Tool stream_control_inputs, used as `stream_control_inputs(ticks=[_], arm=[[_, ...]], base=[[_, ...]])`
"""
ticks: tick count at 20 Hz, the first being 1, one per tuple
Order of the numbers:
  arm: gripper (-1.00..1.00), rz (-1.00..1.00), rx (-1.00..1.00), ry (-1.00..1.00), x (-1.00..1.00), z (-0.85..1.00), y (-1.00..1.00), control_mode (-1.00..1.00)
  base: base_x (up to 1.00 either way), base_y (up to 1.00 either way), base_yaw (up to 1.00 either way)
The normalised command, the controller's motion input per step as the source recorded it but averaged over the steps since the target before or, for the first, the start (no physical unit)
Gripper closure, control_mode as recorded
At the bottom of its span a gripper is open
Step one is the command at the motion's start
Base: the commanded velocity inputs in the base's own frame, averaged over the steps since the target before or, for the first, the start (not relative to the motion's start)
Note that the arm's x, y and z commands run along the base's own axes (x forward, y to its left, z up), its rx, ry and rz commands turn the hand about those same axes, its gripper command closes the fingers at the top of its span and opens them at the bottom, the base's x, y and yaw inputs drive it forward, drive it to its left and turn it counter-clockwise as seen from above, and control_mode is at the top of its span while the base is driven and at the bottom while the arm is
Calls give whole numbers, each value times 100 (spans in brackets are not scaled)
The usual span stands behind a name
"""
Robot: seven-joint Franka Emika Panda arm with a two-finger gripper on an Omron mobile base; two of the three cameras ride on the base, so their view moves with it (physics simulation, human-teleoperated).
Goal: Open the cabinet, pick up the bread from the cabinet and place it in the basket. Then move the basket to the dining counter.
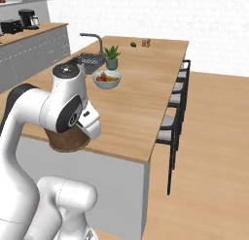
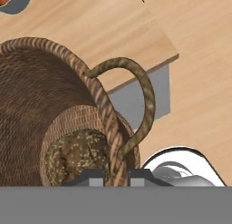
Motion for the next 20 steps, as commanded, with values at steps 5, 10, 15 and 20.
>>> stream_control_inputs(ticks=[5, 10, 15, 20], arm=[[100, 0, 0, 0, 0, 0, 0, 100], [100, 0, 0, 0, 0, 0, 0, 100], [100, 0, 0, 0, 0, 0, 0, 100], [100, -28, 10, 0, 78, 0, 0, -100]], base=[[70, 0, -12], [74, -16, -8], [58, -26, -18], [0, 0, 0]])
